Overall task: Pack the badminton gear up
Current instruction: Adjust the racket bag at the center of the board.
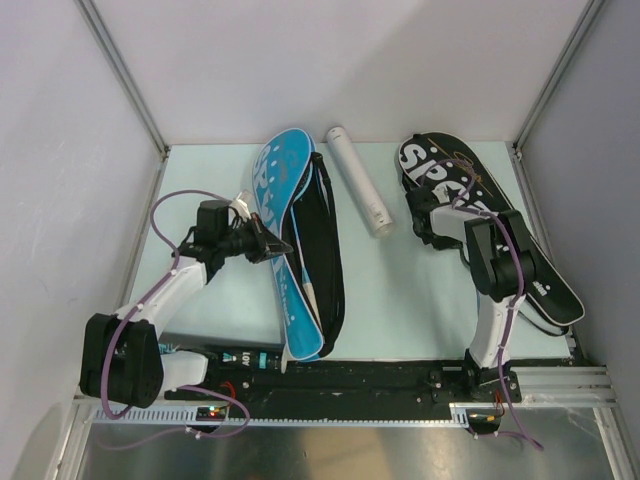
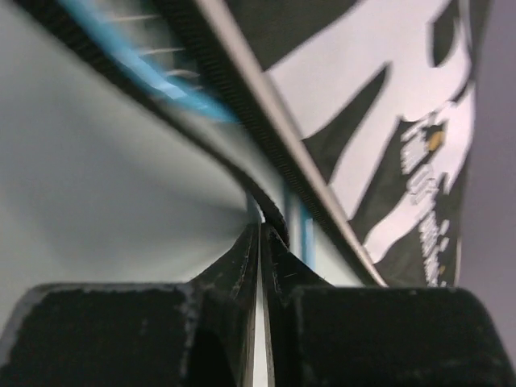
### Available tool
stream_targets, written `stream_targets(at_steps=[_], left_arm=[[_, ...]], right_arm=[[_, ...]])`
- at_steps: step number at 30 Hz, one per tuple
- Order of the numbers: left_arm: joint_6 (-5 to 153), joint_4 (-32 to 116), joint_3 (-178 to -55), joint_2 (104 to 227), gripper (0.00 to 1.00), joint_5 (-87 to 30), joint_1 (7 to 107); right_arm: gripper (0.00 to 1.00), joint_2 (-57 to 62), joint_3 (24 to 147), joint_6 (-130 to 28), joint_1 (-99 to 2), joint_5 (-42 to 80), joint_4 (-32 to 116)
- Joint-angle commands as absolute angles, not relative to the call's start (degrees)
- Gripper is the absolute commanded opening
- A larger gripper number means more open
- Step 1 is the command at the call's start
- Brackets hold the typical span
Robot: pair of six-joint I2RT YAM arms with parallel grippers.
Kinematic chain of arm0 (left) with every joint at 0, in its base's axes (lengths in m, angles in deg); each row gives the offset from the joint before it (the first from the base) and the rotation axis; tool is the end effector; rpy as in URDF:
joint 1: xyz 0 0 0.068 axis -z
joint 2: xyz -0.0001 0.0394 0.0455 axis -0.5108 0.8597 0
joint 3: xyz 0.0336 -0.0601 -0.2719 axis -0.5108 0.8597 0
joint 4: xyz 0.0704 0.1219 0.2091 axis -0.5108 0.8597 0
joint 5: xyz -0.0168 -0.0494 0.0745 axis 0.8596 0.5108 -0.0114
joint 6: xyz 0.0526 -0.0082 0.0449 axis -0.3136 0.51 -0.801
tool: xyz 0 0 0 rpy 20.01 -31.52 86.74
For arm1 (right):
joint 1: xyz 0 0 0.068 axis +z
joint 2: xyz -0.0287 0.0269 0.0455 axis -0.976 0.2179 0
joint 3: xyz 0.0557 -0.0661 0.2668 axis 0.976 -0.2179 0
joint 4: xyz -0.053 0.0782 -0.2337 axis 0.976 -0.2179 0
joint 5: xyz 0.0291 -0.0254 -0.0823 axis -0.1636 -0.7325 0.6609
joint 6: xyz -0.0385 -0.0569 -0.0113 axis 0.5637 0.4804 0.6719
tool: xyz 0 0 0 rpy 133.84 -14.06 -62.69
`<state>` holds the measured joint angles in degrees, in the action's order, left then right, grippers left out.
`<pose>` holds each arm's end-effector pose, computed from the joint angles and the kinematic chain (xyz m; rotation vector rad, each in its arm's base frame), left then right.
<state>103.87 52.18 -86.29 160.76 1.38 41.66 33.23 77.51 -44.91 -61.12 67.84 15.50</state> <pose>0.2494 -0.0838 0.2366 -0.2359 2.3333 -1.2257 0.3645 0.0674 0.1328 -0.1893 2.5792 -0.9016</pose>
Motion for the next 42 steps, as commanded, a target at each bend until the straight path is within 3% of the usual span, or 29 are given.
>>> stream_targets(at_steps=[1, 9, 17, 28, 32, 42], left_arm=[[103.0, 50.3, -86.3, 159.0, 0.0, 2.8, 41.1], [102.9, 50.4, -86.2, 159.2, 0.0, 2.8, 40.9], [103.2, 50.4, -86.3, 159.3, 0.0, 3.1, 40.9], [104.2, 49.3, -85.7, 158.3, 0.0, 3.8, 40.9], [104.9, 48.5, -85.3, 157.9, 0.0, 4.1, 40.9], [105.1, 48.1, -85.2, 157.9, 0.0, 4.3, 40.9]], right_arm=[[0.07, 32.9, 77.0, -42.4, -64.7, 81.7, 21.7], [0.09, 27.4, 77.5, -39.5, -69.2, 79.4, 28.2], [0.12, 29.2, 81.1, -44.1, -72.5, 73.8, 21.3], [0.33, 17.7, 79.4, -60.1, -71.5, 53.1, -6.6], [0.38, 16.2, 75.6, -60.8, -74.2, 48.7, -7.7], [0.4, 20.7, 73.5, -59.9, -78.2, 45.1, -4.1]])
